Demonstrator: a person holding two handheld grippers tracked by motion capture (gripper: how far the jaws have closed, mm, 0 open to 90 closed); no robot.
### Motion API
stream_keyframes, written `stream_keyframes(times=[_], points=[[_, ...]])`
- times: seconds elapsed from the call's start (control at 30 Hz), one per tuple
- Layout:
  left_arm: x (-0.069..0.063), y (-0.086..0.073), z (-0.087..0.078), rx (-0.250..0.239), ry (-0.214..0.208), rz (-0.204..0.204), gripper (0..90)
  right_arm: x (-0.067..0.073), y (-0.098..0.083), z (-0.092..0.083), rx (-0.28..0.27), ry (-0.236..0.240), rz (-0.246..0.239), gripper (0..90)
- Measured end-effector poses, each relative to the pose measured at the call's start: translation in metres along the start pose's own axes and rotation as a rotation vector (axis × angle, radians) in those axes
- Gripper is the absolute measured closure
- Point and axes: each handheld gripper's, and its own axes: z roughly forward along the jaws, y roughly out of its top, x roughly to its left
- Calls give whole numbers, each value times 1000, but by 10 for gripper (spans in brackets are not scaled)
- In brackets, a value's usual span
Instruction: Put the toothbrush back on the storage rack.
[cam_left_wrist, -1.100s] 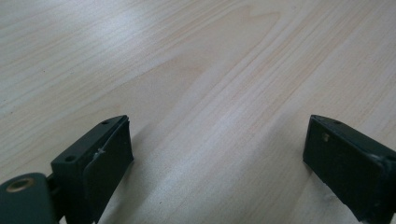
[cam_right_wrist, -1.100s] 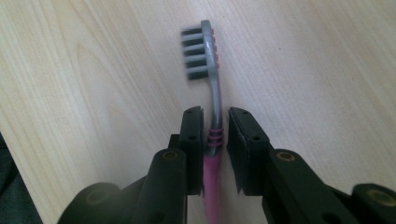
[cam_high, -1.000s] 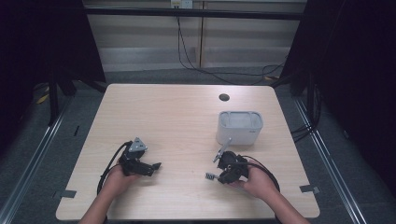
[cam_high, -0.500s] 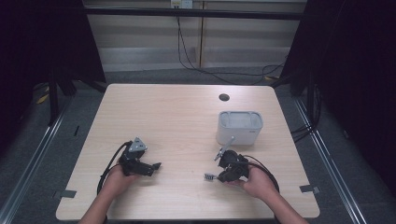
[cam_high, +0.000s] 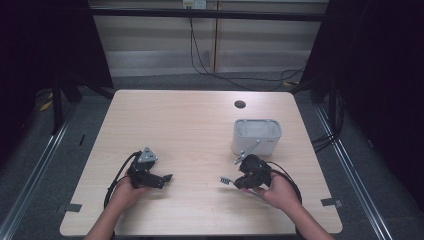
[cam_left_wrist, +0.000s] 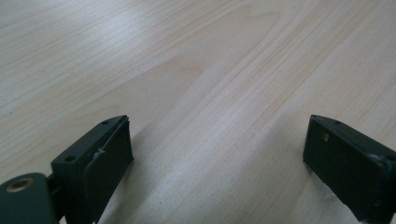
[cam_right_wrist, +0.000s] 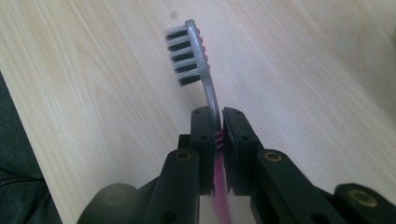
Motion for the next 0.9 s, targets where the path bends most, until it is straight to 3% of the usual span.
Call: stream_keyframes(times=[0.57,0.9], points=[[0,0,0,-1,-1,0,76,-9,1,-22,-79,-12,24,838],[0,0,0,0,0,0,76,-12,4,-36,-154,-3,52,838]])
